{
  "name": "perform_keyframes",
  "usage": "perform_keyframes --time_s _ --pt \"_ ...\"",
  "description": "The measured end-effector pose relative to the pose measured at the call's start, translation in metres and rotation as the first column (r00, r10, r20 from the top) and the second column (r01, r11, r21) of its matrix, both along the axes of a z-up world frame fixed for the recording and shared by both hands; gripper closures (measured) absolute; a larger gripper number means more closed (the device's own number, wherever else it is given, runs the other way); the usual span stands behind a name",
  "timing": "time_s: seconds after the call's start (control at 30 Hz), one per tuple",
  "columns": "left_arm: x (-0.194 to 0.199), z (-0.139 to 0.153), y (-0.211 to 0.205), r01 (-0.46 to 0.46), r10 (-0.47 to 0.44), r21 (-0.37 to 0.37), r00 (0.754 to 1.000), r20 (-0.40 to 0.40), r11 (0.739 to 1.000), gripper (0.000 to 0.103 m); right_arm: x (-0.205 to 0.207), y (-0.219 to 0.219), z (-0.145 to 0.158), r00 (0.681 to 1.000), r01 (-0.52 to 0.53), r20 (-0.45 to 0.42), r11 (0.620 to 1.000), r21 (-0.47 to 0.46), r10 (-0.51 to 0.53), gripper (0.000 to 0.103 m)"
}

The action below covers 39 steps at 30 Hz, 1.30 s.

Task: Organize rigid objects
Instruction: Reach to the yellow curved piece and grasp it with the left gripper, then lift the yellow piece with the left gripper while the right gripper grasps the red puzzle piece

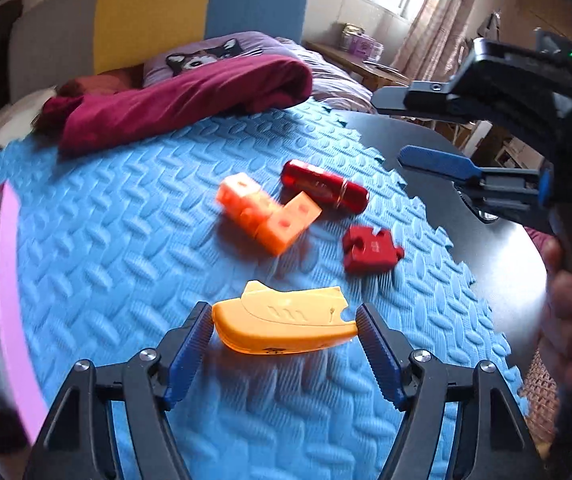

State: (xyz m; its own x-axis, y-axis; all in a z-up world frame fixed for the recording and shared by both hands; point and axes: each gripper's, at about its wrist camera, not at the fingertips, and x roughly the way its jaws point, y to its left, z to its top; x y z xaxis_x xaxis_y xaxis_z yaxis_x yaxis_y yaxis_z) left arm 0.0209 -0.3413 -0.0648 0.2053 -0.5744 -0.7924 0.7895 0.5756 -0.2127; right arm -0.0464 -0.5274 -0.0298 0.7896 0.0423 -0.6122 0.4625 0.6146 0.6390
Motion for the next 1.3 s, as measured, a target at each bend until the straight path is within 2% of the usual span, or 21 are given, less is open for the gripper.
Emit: perform_keyframes --time_s 0.17,0.33,0.43,0.5,0.6,0.7,0.83,0.93,1.03,1.07,1.13,1.17,1.3 --pt "-0.008 -0.002 0.021 -0.036 0.036 0.01 0.999 -0.012 0.999 0.029 0.009 0.008 -0.006 0.998 -0.046 -0.039 0.999 -0.013 0.046 0.052" --pt "-0.017 -0.002 0.031 -0.053 0.052 0.01 0.998 0.035 0.999 0.029 0.006 0.006 -0.007 0.998 -0.04 -0.048 0.999 -0.026 0.039 0.052" --pt "-0.014 -0.003 0.03 -0.062 0.061 0.006 0.997 0.035 0.998 0.029 0.006 0.005 -0.01 0.997 -0.035 -0.068 0.999 -0.019 0.034 0.052" --pt "-0.012 -0.004 0.027 -0.062 0.062 0.007 0.997 0.042 0.998 0.028 0.007 0.003 -0.014 0.994 -0.033 -0.102 0.999 -0.012 0.031 0.052" --pt "-0.01 -0.005 0.021 -0.07 0.068 0.024 0.996 0.064 0.997 0.03 0.011 0.001 -0.03 0.975 -0.036 -0.218 0.999 0.003 0.036 0.052" --pt "-0.011 -0.007 0.018 -0.07 0.066 0.034 0.994 0.091 0.997 0.031 0.014 0.002 -0.036 0.965 -0.069 -0.251 0.997 0.019 0.072 0.052" --pt "-0.011 -0.008 0.018 -0.067 0.064 0.029 0.993 0.102 0.997 0.031 0.02 0.017 -0.036 0.947 -0.125 -0.305 0.991 -0.049 0.105 0.049" --pt "-0.012 -0.008 0.02 -0.068 0.064 0.026 0.992 0.107 0.997 0.031 0.025 0.029 -0.038 0.92 -0.17 -0.375 0.977 -0.125 0.112 0.045" --pt "-0.012 -0.009 0.02 -0.064 0.061 0.023 0.991 0.115 0.998 0.032 0.029 0.038 -0.044 0.895 -0.226 -0.423 0.961 -0.162 0.139 0.044" --pt "-0.012 -0.009 0.021 -0.063 0.06 0.02 0.991 0.116 0.998 0.032 0.031 0.043 -0.045 0.882 -0.261 -0.448 0.945 -0.199 0.149 0.045" --pt "-0.013 -0.008 0.022 -0.061 0.059 0.016 0.991 0.118 0.998 0.032 0.035 0.058 -0.046 0.851 -0.323 -0.507 0.896 -0.306 0.133 0.053" --pt "-0.013 -0.008 0.022 -0.061 0.059 0.015 0.991 0.116 0.998 0.032 0.037 0.061 -0.047 0.844 -0.336 -0.52 0.884 -0.325 0.13 0.053" --pt "-0.012 -0.008 0.022 -0.061 0.059 0.016 0.992 0.115 0.998 0.032 0.036 0.06 -0.05 0.84 -0.345 -0.526 0.878 -0.333 0.131 0.053"
